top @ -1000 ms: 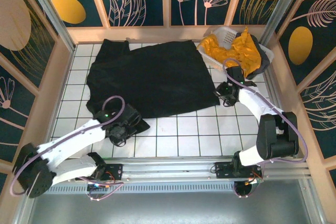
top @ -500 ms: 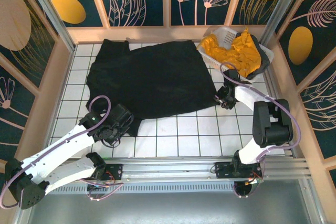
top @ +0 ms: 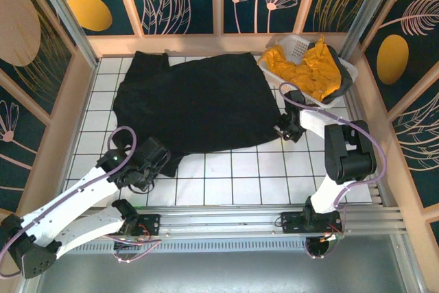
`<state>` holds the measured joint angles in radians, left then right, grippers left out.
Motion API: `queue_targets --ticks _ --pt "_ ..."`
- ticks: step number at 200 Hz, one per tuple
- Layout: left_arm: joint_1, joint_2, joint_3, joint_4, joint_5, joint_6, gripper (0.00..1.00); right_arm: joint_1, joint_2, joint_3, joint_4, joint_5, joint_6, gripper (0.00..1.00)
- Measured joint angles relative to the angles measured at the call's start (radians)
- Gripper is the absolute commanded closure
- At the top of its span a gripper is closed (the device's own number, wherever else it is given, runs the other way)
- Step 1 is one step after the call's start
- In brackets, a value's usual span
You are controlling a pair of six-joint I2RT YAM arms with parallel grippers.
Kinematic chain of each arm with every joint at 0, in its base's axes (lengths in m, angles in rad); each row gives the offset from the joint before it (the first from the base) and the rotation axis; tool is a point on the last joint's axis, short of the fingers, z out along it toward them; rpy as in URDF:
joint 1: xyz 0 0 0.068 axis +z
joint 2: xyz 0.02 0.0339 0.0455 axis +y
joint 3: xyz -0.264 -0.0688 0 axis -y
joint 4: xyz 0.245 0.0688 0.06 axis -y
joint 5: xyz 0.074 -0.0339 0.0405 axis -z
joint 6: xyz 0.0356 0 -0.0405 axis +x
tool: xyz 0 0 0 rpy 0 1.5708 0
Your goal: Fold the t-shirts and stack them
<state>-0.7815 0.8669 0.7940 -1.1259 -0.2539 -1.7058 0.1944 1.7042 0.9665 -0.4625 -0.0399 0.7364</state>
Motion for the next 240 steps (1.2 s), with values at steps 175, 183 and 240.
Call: queue_targets --ticks 175,183,240 --pt "0.041 0.018 0.038 -0.123 -0.133 -0.103 1.0 0.2 -0.39 -0.16 -0.33 -0.035 0.127 1.0" --pt "0.086 0.031 0.038 -0.085 -0.135 -0.052 1.0 0.2 -0.376 -0.142 -0.327 -0.035 0.134 1.0" --pt "0.351 0.238 0.204 0.14 -0.122 0.332 1.0 0.2 -0.273 -0.003 -0.293 -0.016 0.146 1.0"
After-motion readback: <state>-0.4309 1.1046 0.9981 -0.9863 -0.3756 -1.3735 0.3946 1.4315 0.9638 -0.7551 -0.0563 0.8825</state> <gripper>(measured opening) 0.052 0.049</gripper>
